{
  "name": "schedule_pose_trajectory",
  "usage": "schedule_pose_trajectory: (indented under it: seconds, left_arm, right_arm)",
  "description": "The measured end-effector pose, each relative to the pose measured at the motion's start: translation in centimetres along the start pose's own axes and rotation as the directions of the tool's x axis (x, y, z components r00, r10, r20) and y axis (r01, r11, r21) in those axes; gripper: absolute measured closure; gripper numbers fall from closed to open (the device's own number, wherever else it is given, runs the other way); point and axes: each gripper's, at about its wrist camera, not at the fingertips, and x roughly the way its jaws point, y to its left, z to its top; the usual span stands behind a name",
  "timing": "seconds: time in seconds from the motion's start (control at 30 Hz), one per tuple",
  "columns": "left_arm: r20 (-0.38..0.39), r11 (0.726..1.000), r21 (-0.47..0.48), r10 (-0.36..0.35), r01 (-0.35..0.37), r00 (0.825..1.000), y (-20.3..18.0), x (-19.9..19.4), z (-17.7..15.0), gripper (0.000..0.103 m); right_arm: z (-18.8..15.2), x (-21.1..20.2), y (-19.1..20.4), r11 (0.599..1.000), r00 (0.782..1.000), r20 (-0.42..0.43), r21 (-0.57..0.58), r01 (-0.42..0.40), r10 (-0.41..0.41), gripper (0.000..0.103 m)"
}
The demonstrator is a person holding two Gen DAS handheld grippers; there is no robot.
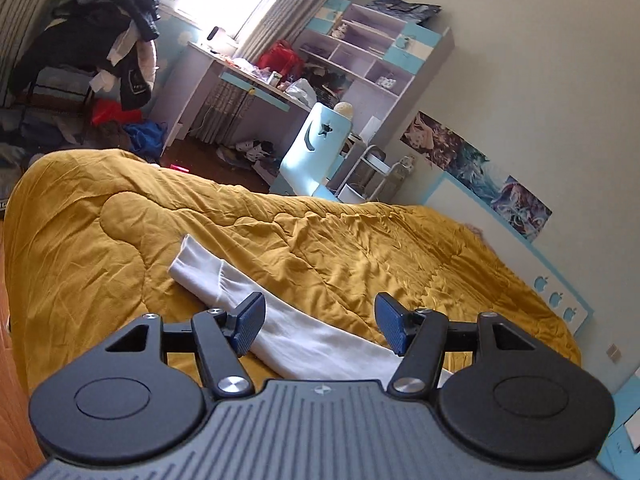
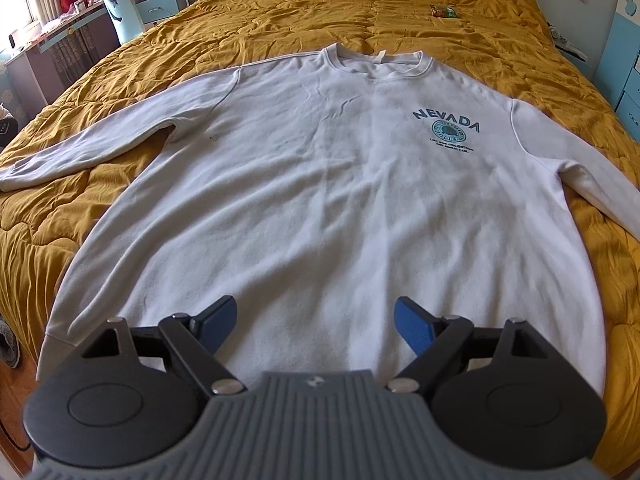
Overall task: Fold small clothes
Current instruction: 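Grasp the sleeve cuff nearest the left tool with the left tool, then lift the sleeve with the left tool and lay it across the sweatshirt body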
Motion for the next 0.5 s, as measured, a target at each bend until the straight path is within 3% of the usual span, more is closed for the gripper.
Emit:
schedule_pose_trajectory:
  seconds: [0.2,0.3,0.43,0.5]
  left_arm:
    - [-0.075,0.970,-0.241,0.013,-0.031,0.997,6.2,3.2,0.2,0.032]
    - [-0.093,0.949,-0.314,-0.005,-0.025,0.996,8.1,5.0,-0.2,0.032]
    - [-0.056,0.920,-0.389,-0.071,0.043,0.996,10.1,6.8,-0.2,0.032]
    - [-0.056,0.923,-0.380,-0.087,0.059,0.995,10.5,7.6,0.0,0.032]
  right_arm:
    - [1.5,1.2,-0.1,1.000,0.999,0.033,-0.005,0.031,-0.031,0.021]
    - [2.0,1.6,-0.2,0.999,0.998,0.033,-0.003,0.051,-0.051,0.021]
    - [1.8,2.1,-0.4,0.998,0.998,0.018,0.006,0.056,-0.056,0.021]
    - [1.5,2.4,-0.4,0.998,0.998,0.003,0.002,0.067,-0.067,0.021]
